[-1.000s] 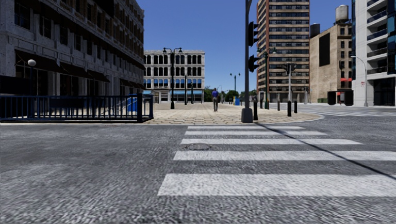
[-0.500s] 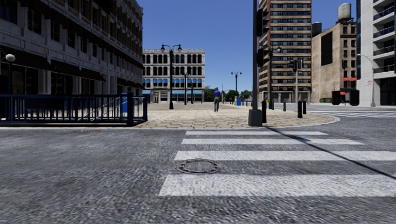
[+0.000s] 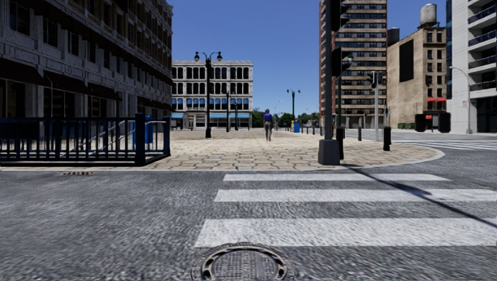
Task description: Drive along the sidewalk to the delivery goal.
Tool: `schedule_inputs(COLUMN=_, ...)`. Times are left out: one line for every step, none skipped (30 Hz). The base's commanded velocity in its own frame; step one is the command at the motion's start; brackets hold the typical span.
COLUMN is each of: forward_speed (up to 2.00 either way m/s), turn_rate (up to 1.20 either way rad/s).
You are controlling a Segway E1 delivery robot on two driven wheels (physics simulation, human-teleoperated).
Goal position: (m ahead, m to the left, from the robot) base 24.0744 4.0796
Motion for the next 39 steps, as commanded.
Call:
schedule_inputs(forward_speed=2.00, turn_rate=0.00)
schedule_inputs(forward_speed=2.00, turn_rate=0.00)
schedule_inputs(forward_speed=2.00, turn_rate=0.00)
schedule_inputs(forward_speed=2.00, turn_rate=0.00)
schedule_inputs(forward_speed=2.00, turn_rate=0.00)
schedule_inputs(forward_speed=2.00, turn_rate=0.00)
schedule_inputs(forward_speed=2.00, turn_rate=0.00)
schedule_inputs(forward_speed=2.00, turn_rate=0.00)
schedule_inputs(forward_speed=2.00, turn_rate=0.00)
schedule_inputs(forward_speed=2.00, turn_rate=0.00)
schedule_inputs(forward_speed=2.00, turn_rate=0.00)
schedule_inputs(forward_speed=2.00, turn_rate=0.00)
schedule_inputs(forward_speed=2.00, turn_rate=0.00)
schedule_inputs(forward_speed=2.00, turn_rate=0.00)
schedule_inputs(forward_speed=2.00, turn_rate=0.00)
schedule_inputs(forward_speed=2.00, turn_rate=0.00)
schedule_inputs(forward_speed=2.00, turn_rate=0.00)
schedule_inputs(forward_speed=2.00, turn_rate=0.00)
schedule_inputs(forward_speed=2.00, turn_rate=0.00)
schedule_inputs(forward_speed=2.00, turn_rate=0.00)
schedule_inputs(forward_speed=2.00, turn_rate=0.00)
schedule_inputs(forward_speed=2.00, turn_rate=0.00)
schedule_inputs(forward_speed=2.00, turn_rate=0.00)
schedule_inputs(forward_speed=2.00, turn_rate=0.00)
schedule_inputs(forward_speed=2.00, turn_rate=0.00)
schedule_inputs(forward_speed=2.00, turn_rate=0.00)
schedule_inputs(forward_speed=2.00, turn_rate=0.00)
schedule_inputs(forward_speed=2.00, turn_rate=0.00)
schedule_inputs(forward_speed=2.00, turn_rate=0.00)
schedule_inputs(forward_speed=2.00, turn_rate=0.00)
schedule_inputs(forward_speed=2.00, turn_rate=0.00)
schedule_inputs(forward_speed=2.00, turn_rate=0.00)
schedule_inputs(forward_speed=2.00, turn_rate=0.00)
schedule_inputs(forward_speed=2.00, turn_rate=0.00)
schedule_inputs(forward_speed=2.00, turn_rate=0.00)
schedule_inputs(forward_speed=2.00, turn_rate=0.00)
schedule_inputs(forward_speed=2.00, turn_rate=0.00)
schedule_inputs(forward_speed=2.00, turn_rate=0.00)
schedule_inputs(forward_speed=2.00, turn_rate=0.00)
